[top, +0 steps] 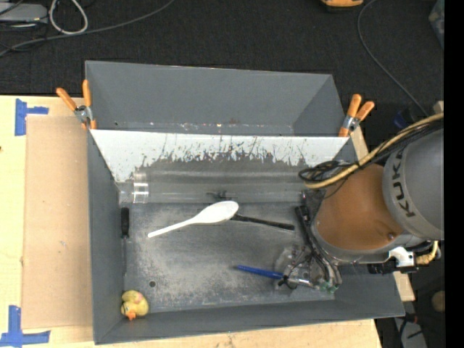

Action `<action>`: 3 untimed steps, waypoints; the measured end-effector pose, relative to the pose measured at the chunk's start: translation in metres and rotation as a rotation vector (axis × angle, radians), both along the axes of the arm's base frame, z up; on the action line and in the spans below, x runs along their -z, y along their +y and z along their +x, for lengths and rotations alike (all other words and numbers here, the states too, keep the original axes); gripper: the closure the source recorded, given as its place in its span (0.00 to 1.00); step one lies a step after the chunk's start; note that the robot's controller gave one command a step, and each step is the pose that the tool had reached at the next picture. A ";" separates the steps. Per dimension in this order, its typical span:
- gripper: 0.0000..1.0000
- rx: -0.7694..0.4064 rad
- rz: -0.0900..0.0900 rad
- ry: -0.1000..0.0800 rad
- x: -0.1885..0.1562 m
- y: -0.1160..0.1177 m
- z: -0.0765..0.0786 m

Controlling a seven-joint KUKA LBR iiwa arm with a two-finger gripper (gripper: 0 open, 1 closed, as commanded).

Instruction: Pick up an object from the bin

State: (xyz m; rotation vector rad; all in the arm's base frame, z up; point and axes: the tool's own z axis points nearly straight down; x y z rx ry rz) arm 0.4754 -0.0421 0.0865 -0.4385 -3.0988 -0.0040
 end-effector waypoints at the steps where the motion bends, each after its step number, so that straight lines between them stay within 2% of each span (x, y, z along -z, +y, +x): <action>1: 1.00 0.001 0.001 0.000 -0.024 0.000 0.000; 3: 1.00 0.003 0.002 0.000 -0.049 0.000 0.000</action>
Offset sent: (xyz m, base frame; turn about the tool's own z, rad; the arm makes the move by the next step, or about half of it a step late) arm 0.0007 -0.0001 0.0477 0.0005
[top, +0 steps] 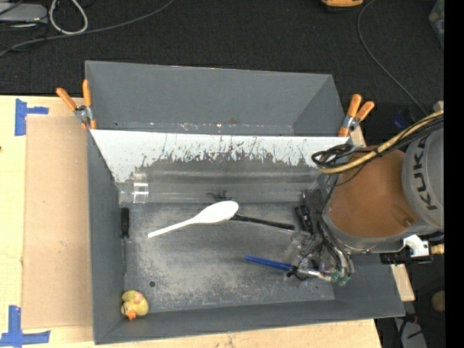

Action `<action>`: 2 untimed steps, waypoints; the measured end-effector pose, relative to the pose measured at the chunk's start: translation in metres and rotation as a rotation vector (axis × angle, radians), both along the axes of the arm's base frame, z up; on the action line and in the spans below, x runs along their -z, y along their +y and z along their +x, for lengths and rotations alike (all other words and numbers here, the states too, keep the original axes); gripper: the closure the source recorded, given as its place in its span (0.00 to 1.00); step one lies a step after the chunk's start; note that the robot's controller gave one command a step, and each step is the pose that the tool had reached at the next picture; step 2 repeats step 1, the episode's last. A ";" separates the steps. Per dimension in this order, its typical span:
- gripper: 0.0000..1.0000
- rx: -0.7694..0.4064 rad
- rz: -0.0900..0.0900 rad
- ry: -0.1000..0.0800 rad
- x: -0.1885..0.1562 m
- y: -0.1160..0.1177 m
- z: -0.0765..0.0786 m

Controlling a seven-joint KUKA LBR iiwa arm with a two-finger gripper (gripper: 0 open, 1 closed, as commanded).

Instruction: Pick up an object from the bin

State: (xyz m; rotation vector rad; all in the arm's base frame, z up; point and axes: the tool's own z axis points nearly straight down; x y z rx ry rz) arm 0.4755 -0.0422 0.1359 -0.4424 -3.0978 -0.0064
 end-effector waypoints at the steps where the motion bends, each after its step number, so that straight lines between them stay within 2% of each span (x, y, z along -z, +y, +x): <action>1: 1.00 0.000 0.000 -0.001 -0.007 0.000 0.000; 2: 1.00 0.000 0.000 -0.001 -0.007 0.000 0.000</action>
Offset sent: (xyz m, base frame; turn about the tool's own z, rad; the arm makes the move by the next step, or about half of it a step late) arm 0.0001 0.0000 0.0308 0.0002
